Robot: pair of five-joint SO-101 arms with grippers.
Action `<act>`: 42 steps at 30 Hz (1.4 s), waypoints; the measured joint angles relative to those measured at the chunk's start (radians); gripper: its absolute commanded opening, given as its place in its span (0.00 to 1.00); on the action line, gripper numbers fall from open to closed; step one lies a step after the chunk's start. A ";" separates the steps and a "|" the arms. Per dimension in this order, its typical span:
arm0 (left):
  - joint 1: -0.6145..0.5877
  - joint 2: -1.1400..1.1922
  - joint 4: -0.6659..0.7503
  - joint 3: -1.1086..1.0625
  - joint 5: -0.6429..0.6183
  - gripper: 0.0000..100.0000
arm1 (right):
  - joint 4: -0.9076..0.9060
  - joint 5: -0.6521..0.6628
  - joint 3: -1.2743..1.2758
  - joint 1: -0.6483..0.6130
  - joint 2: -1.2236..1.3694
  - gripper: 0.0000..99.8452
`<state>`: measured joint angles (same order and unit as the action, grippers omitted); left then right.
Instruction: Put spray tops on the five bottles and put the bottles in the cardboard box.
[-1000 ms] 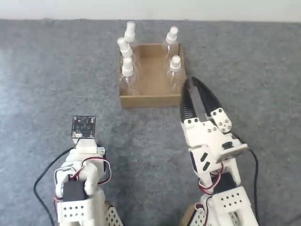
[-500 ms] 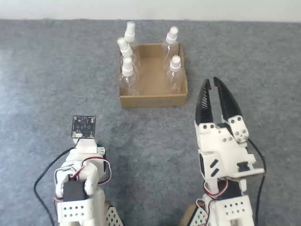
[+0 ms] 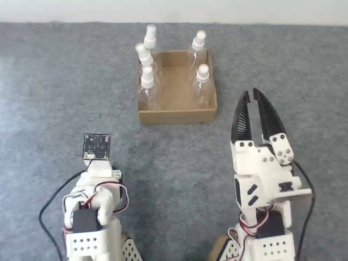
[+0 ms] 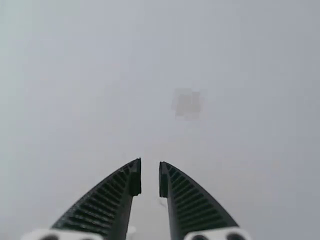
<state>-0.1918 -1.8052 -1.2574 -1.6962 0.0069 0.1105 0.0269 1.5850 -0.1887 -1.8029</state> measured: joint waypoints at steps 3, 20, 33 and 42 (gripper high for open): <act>0.000 0.000 0.000 0.000 0.000 0.01 | -0.041 0.000 0.000 0.044 0.000 0.03; 0.000 0.000 0.000 0.000 0.000 0.01 | -0.157 0.000 0.078 0.092 0.000 0.03; 0.000 0.000 0.000 0.000 0.000 0.01 | -0.488 0.000 0.078 0.091 0.000 0.03; 0.000 0.000 0.000 0.000 0.000 0.01 | -0.704 0.000 0.078 0.091 0.000 0.03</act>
<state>-0.1918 -1.8052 -1.2574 -1.6962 0.0069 -0.5938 0.0269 1.6632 -0.0982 -1.8029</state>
